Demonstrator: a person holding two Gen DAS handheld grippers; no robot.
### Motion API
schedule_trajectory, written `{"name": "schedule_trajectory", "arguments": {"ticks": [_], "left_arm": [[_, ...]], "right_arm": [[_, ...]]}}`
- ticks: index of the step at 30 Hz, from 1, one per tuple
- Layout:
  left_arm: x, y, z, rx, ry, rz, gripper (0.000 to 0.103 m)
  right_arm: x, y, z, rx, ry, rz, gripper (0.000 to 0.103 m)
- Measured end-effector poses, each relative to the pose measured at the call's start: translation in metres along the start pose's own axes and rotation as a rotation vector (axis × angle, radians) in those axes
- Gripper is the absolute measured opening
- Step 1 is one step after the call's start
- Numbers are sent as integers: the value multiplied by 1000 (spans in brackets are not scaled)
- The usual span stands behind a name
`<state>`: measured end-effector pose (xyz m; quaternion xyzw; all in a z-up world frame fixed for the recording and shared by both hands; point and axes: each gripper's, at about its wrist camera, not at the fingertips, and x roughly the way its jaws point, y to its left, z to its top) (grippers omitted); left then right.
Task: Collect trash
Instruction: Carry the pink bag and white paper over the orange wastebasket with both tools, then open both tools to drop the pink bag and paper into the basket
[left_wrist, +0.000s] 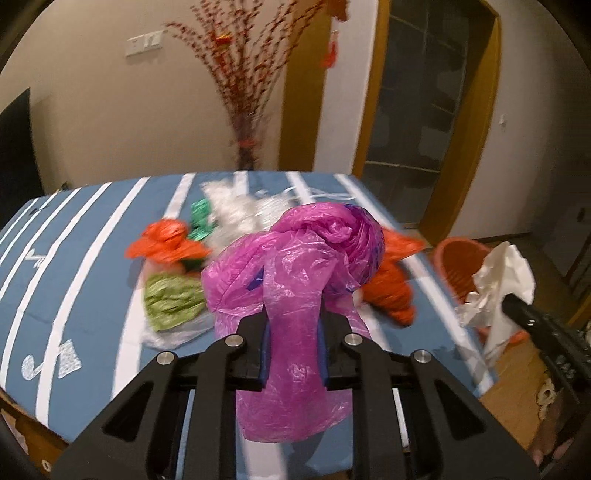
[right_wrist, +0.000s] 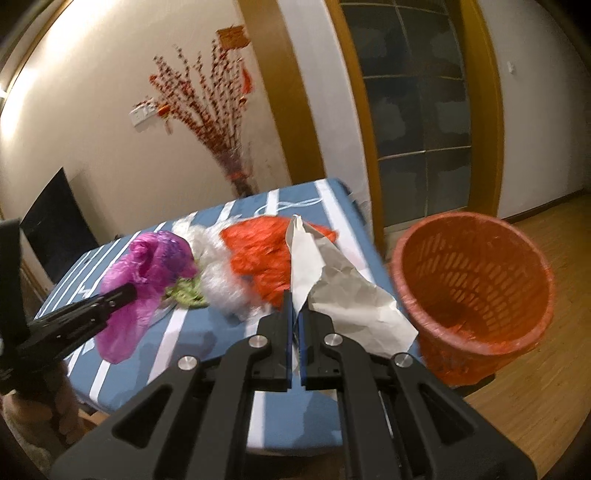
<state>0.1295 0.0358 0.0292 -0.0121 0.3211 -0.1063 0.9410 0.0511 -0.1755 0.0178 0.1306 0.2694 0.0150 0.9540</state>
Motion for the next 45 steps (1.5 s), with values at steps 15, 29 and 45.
{"name": "schedule_trajectory", "arguments": {"ticks": [15,29,45], "left_arm": [[48,-139,32,99,46,-270,19],[121,-220,27,177,169,-394,19],[150,-241,16,219,236,-409,28]], "right_arm": [[-18,-120,37,162,-117,-169,4],[5,-192,49,279,-131,-205,4],[27,-230,60,361,-125,-180,17]]}}
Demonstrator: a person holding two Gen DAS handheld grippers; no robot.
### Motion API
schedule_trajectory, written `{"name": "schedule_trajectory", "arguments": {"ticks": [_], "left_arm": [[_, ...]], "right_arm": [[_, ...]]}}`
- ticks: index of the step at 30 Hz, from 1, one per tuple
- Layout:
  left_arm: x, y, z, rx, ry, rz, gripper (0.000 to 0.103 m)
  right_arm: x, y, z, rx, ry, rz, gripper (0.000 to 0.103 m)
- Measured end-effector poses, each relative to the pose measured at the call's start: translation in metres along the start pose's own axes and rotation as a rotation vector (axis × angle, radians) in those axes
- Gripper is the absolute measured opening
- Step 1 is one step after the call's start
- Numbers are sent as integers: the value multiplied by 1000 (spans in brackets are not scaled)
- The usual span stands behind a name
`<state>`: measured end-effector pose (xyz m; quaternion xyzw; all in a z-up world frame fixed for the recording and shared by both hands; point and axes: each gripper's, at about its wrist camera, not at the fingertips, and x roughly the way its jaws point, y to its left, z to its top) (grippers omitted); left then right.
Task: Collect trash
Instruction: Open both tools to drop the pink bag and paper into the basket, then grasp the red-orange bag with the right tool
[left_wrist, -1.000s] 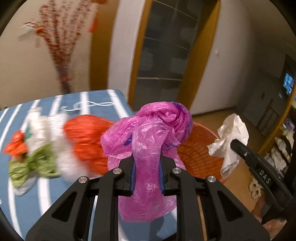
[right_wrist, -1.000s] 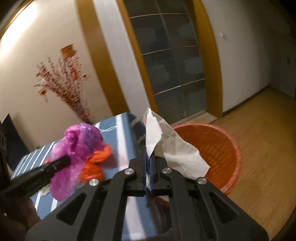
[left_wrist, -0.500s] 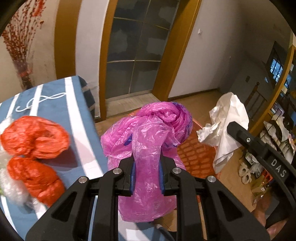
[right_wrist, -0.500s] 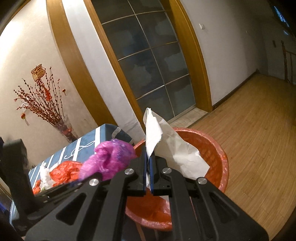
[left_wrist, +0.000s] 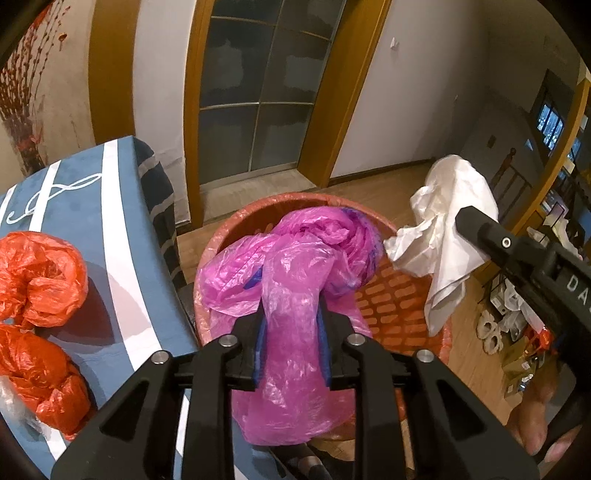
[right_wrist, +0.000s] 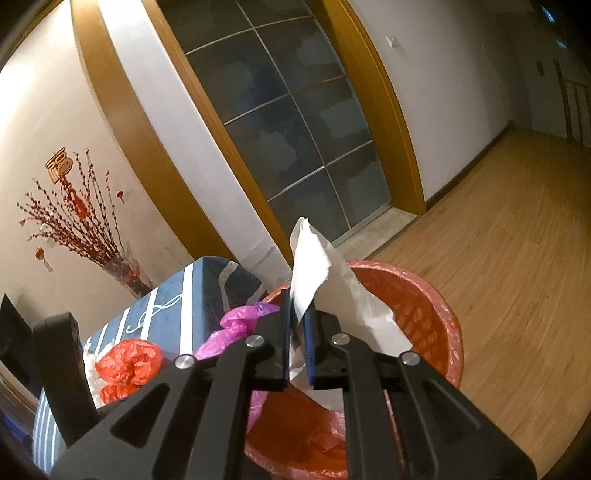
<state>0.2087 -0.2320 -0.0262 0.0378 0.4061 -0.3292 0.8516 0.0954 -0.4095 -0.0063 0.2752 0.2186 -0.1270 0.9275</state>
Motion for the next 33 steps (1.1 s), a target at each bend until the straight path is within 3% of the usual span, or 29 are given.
{"name": "schedule_trajectory", "arguments": {"ticks": [4,7,12,19,26,33], "left_arm": [[2,2,-4,-6,12,14,41],[2,5,-5,-13,22,29,44],[-9,13,-11,-2,0,89,58],[-41,36,-22,1,-38,186,66],[-92,73,-41,-43,-107,292,70],[-143,129,-67,-118,-173,430,75]], "right_arm": [[3,-10,-1,32,5,-8,29],[1,-14,-1,45,2,-26,34],[-7,-13,-5,14,-16,-83,49],[-15,8,-18,-60,-7,-114,55],[-13,56,-40,-165,38,-71,58],[8,133,-77,-286,131,57,59]]}}
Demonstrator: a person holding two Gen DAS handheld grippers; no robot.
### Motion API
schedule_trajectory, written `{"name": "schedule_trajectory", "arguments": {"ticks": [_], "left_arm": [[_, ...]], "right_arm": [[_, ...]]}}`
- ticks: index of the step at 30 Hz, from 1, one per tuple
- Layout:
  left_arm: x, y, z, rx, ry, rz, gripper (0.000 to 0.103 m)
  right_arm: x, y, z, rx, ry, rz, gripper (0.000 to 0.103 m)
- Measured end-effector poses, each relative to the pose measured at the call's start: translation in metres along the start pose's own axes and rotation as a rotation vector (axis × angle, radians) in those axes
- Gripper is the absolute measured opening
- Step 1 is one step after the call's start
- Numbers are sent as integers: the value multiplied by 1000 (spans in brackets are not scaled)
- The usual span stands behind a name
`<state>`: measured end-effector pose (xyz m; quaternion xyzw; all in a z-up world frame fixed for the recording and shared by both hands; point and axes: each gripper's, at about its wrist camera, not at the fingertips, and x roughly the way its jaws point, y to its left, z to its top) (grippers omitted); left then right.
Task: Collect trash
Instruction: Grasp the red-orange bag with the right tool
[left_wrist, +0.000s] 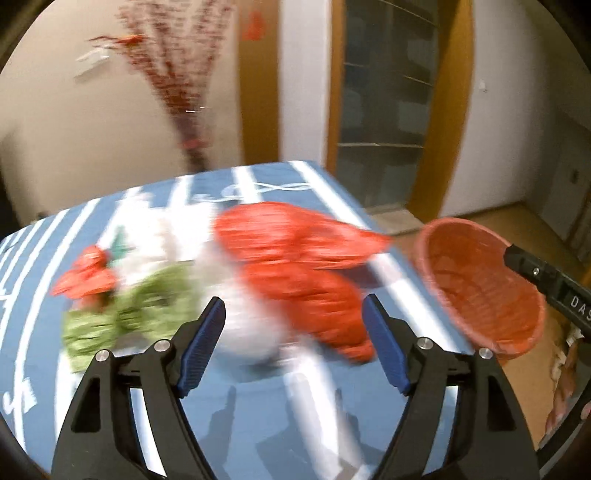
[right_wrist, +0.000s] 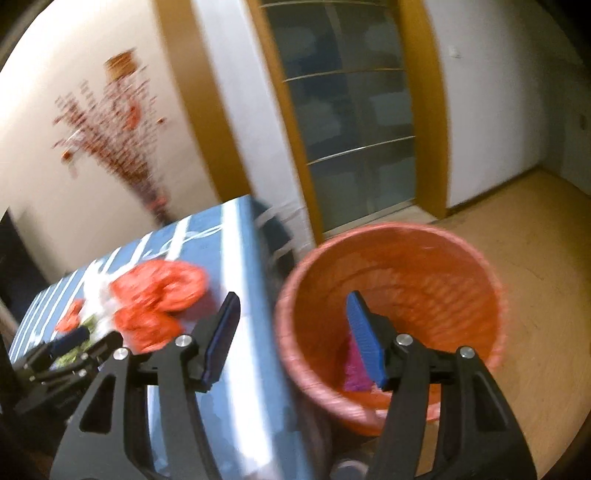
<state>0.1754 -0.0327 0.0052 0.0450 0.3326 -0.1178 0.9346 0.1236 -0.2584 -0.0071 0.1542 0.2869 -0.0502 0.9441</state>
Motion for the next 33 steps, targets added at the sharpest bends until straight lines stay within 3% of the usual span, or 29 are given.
{"name": "schedule_trajectory", "arguments": {"ticks": [6,13,17,22,28,33], "left_arm": [[-5,65,-12,-80,24,96,75],[-6,117,-31,-175,48,143,75],[-5,128,-37,-194,31,148,75],[0,135,-42,-227,43,89,75],[5,130,-47,-247,103,48,76],[2,116,-44,-207,95,69,89]], "right_arm": [[35,66,-11,-76,97,122,59],[71,112,-20,-152,172,147,59],[92,123,-29,-186,225,126,59],[101,129,-37,-228,233,103,60],[96,133,-39,-283,220,114,43],[73,125,-37,-263,182,143,40]]}}
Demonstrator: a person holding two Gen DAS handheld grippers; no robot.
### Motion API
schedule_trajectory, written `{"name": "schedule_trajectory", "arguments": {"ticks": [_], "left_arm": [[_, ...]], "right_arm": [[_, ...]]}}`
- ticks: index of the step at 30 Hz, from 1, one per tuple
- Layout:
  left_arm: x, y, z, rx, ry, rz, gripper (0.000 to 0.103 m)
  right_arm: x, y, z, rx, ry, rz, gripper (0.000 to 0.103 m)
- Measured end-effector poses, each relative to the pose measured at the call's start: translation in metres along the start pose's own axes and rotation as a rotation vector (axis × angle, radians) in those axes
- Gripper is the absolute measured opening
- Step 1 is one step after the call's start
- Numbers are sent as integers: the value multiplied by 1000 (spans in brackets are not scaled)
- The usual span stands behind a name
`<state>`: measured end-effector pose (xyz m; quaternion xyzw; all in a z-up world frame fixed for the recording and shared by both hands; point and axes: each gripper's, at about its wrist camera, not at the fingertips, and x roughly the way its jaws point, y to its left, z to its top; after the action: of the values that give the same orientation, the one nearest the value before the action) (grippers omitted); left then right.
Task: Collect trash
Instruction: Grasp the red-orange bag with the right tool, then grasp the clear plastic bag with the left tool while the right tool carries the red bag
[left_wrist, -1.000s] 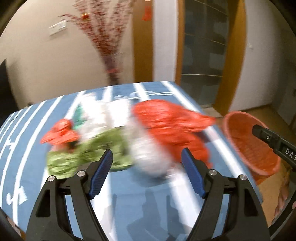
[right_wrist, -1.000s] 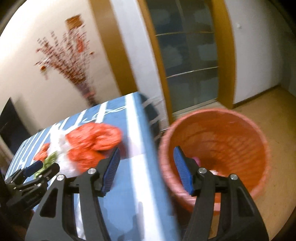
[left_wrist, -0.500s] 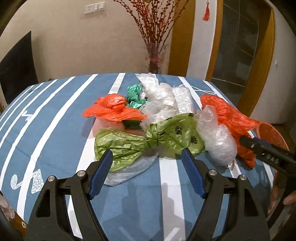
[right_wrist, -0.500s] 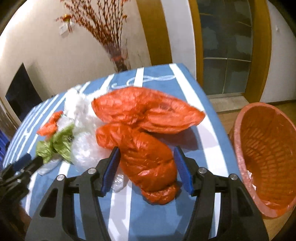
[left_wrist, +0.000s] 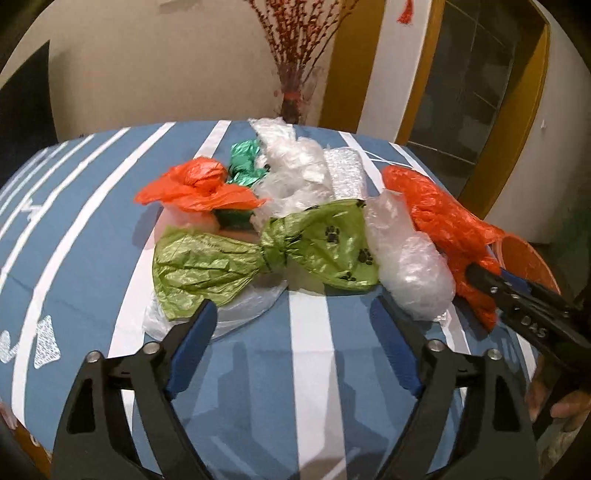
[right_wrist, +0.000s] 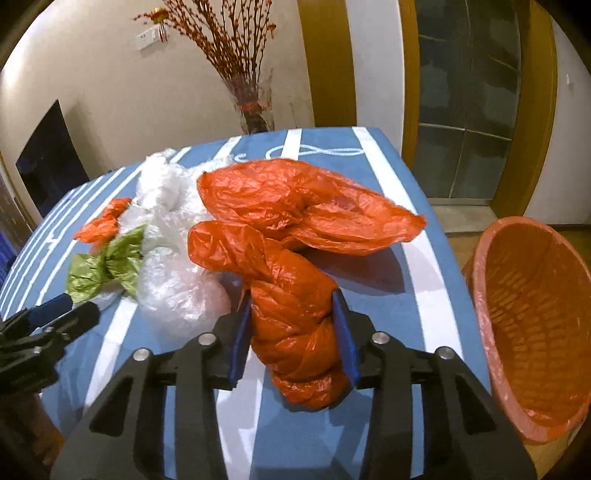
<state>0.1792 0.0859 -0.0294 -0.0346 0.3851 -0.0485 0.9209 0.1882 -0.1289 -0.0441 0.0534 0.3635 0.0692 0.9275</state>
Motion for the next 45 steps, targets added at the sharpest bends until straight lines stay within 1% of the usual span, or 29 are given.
{"name": "schedule_trajectory", "arguments": {"ticks": [1,2,6,11,13,15,16,17,18,19,20,23,26,27,28,29,31,32,34,35,37,40,45], "left_arm": [[0,-3,1,11,-3,10,94],[-1,-6,1,20,-4,17,94],[1,-19,4,38,12,-11,94],[3,-40,11,56,2,-36,94],[3,-49,17,42,-23,-48,94],[5,-55,22,13,-30,-58,94],[7,-59,23,20,-25,-59,94],[12,-66,26,53,-10,-57,94],[16,-71,27,79,11,-38,96],[23,-77,29,95,40,9,97],[26,-80,29,100,55,35,97],[45,-86,31,86,107,18,97],[51,-89,32,81,108,11,97],[53,-90,33,77,109,11,96],[55,-92,34,77,107,7,90],[56,-93,35,78,109,5,86],[62,-94,37,77,127,0,71],[66,-94,37,74,137,-1,67],[69,-95,35,75,148,-6,54],[70,-95,35,77,150,-8,51],[68,-97,33,88,142,-17,42],[63,-100,32,100,122,-30,35],[46,-103,32,118,81,-58,34]], "right_arm": [[-5,-1,-1,1,-10,0,40],[-11,-2,-2,1,-21,-1,40],[-36,-10,-8,-1,-70,-21,40],[-61,-29,-21,19,-107,-73,40],[-68,-40,-26,41,-112,-86,40],[-73,-48,-30,63,-116,-95,40],[-75,-54,-32,77,-118,-100,40],[-77,-58,-34,90,-119,-104,40],[-80,-65,-36,108,-120,-106,40],[-81,-67,-37,117,-120,-107,40],[-82,-71,-38,127,-121,-109,40],[-86,-80,-42,149,-125,-116,40],[-90,-89,-46,162,-129,-123,40],[-91,-91,-47,166,-129,-125,40],[-91,-94,-48,173,-129,-128,40],[-91,-96,-49,178,-128,-130,40],[-91,-101,-51,191,-128,-131,40],[-91,-103,-52,195,-128,-131,40],[-93,-105,-54,198,-129,-132,40],[-93,-105,-54,198,-129,-132,40],[-94,-107,-56,200,-131,-134,40],[-96,-109,-56,207,-137,-136,40],[-102,-114,-56,223,-153,-141,40]]}}
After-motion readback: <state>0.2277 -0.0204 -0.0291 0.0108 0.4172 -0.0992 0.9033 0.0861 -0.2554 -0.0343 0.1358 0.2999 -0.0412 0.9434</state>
